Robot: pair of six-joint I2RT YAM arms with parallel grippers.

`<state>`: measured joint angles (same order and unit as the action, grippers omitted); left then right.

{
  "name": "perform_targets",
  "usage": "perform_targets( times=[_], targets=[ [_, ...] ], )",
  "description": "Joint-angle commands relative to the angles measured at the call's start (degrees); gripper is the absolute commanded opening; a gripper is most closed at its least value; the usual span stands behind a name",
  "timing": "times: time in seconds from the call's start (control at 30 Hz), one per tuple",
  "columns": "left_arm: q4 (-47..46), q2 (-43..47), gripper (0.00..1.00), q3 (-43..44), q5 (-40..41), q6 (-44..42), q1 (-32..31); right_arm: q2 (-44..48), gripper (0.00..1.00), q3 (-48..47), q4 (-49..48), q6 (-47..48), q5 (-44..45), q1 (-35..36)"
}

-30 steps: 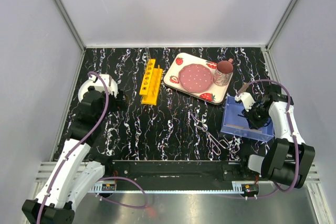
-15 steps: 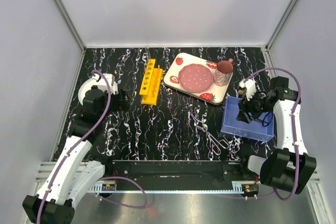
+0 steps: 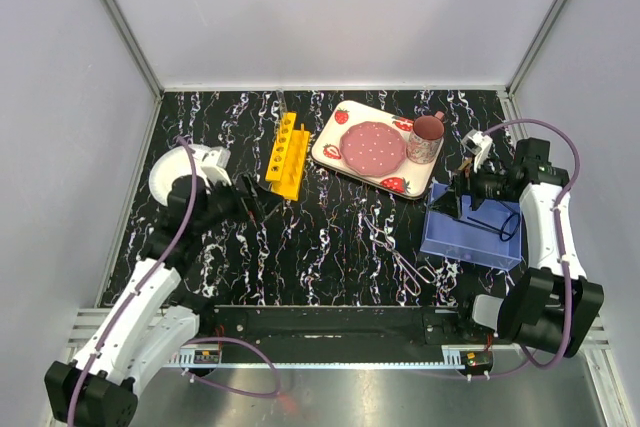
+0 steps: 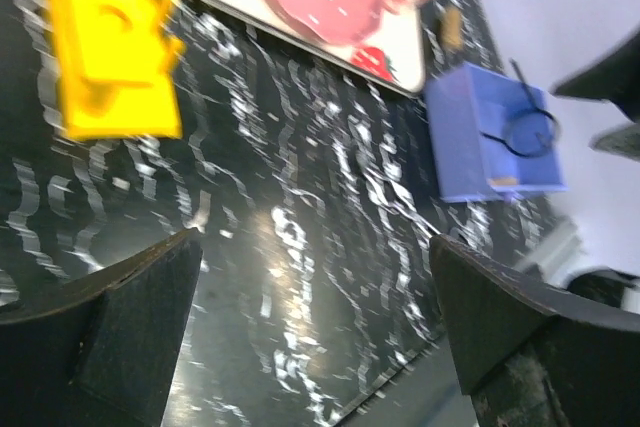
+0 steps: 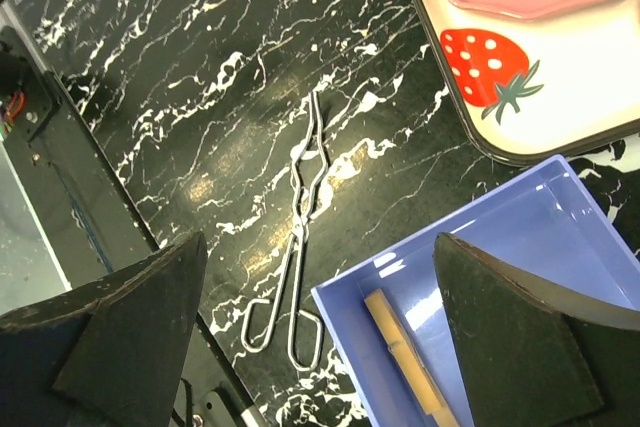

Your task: Organize the chemistry lab equipment

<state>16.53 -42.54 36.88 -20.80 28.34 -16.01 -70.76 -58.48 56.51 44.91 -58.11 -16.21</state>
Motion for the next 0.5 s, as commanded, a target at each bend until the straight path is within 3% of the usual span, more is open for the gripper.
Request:
perform_targets(
  times=[0.0,0.2,0.47],
  targets=[
    [-14.8,2.1,0.99,-6.5,-4.4,16.5,-5.3,0.4,1.00,0.6,-4.4,-5.4,-4.4,-0.2],
    [-28.4,-4.1,0.99,-12.5,3.5,24.4,-13.6,4.8,0.99,2.2,-8.8,-9.0,1.9,-0.2],
    [-42.1,-21.9,0.99,-8.9,12.2,27.2,-23.0,7.0,1.00,3.4,-10.3,-9.3,2.6,-0.2]
  ],
)
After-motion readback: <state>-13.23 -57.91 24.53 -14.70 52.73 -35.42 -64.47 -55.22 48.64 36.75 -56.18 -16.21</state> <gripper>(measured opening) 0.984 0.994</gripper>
